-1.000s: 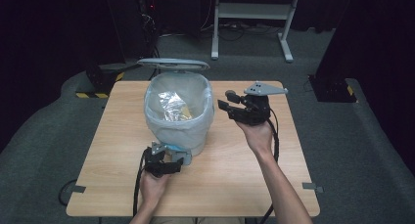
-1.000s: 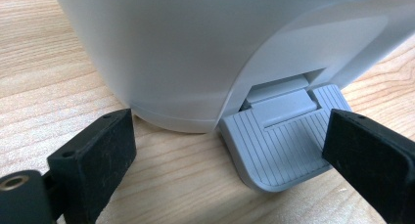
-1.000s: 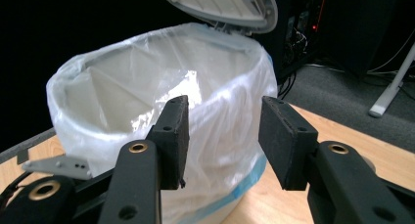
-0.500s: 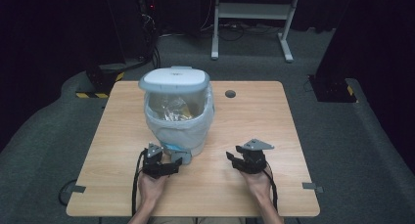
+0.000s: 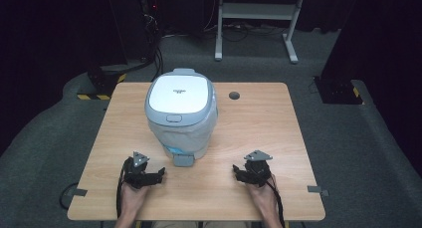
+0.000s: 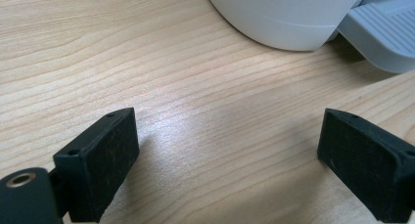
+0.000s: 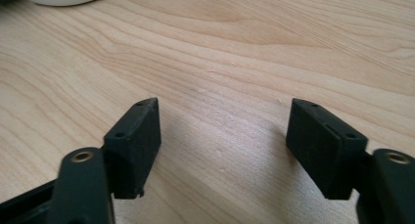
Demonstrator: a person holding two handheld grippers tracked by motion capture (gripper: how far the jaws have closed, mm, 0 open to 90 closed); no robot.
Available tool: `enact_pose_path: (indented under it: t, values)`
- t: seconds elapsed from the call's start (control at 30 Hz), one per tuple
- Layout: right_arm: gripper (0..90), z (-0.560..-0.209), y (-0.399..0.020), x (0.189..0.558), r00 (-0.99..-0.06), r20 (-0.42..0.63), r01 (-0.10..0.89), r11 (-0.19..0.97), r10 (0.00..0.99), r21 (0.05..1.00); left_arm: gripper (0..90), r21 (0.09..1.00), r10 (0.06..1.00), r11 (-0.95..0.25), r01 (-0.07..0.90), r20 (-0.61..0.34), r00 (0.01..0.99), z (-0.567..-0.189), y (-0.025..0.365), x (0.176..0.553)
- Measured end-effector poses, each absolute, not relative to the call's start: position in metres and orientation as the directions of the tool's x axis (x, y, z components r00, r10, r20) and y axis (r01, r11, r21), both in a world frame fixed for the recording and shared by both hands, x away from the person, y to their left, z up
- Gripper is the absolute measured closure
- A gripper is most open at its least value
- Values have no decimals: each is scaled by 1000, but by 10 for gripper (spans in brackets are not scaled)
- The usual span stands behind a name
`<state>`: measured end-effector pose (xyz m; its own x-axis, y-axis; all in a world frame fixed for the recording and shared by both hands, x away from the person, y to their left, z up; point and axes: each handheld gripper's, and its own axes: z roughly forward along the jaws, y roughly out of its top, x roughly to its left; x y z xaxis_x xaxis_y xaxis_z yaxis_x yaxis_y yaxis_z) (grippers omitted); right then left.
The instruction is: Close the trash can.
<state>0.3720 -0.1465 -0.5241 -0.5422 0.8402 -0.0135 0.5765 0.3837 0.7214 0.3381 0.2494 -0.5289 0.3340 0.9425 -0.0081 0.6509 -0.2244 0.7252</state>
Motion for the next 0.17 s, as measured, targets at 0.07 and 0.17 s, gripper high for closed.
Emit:
enact_pose_path:
  t: [0.07,0.17]
  values:
    - [239,-524,-146,371,-521,-15,588,372,853,718,85,725,942,-227,651,-7,335,-529,249,338]
    - [196,-525,-145,369,-478,-17,609,346,878,713,85,724,942,-226,651,-7,335,-529,250,338]
